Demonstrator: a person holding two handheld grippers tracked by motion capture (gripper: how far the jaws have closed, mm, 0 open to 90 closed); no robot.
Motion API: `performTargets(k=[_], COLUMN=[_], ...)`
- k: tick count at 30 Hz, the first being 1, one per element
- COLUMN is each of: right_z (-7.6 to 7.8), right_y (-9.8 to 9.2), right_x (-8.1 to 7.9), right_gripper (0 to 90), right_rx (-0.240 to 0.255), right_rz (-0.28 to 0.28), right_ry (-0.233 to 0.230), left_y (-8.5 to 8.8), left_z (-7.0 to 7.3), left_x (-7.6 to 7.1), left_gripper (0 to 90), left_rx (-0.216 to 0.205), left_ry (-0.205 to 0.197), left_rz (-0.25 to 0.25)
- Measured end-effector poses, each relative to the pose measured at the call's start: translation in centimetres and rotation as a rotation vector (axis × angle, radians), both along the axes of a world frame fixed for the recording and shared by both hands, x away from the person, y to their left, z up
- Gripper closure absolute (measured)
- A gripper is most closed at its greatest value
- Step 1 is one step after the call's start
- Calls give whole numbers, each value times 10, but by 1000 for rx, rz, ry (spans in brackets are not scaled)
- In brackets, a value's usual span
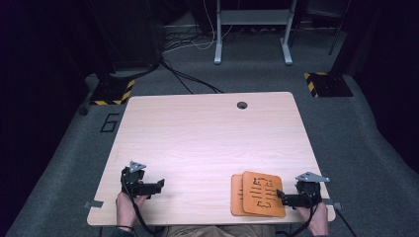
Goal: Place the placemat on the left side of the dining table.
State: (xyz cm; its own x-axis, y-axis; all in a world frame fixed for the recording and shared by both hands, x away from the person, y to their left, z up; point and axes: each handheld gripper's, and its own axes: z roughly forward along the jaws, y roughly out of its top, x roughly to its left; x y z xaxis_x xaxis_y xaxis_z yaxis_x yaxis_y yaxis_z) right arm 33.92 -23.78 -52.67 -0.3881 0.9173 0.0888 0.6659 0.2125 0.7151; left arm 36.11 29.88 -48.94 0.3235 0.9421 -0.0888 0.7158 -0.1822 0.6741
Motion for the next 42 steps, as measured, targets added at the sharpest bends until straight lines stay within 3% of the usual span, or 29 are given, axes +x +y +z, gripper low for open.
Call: performTargets(k=[3,8,13,19,25,29,35,42], right_z=[0,0,0,0,-1,-1,-1,-1], right_y=[0,0,0,0,0,0,0,0], right_x=[0,0,0,0,0,0,-1,-1], right_gripper=[0,0,0,0,0,0,0,0], right_rx=[0,-2,1,0,1,-1,0,1], right_rz=[-3,-6,-12,-14,-15,-18,-19,-23], right_ry=[-1,-3,-2,-3,-4,-7,-6,-7], left_y=[-8,-24,-38,-54,-70,-82,-99,-121], left_z=[5,11,14,21,24,25,26,30], left_x=[0,4,5,9,12,16,18,20], left_gripper=[26,0,0,0,0,0,0,0], left_rx=[-5,27,20,-19,-92,-136,-136,-92], left_ry=[5,46,38,45,60,99,115,138], left_rz=[-5,-45,-74,-117,-143,-195,-217,-255])
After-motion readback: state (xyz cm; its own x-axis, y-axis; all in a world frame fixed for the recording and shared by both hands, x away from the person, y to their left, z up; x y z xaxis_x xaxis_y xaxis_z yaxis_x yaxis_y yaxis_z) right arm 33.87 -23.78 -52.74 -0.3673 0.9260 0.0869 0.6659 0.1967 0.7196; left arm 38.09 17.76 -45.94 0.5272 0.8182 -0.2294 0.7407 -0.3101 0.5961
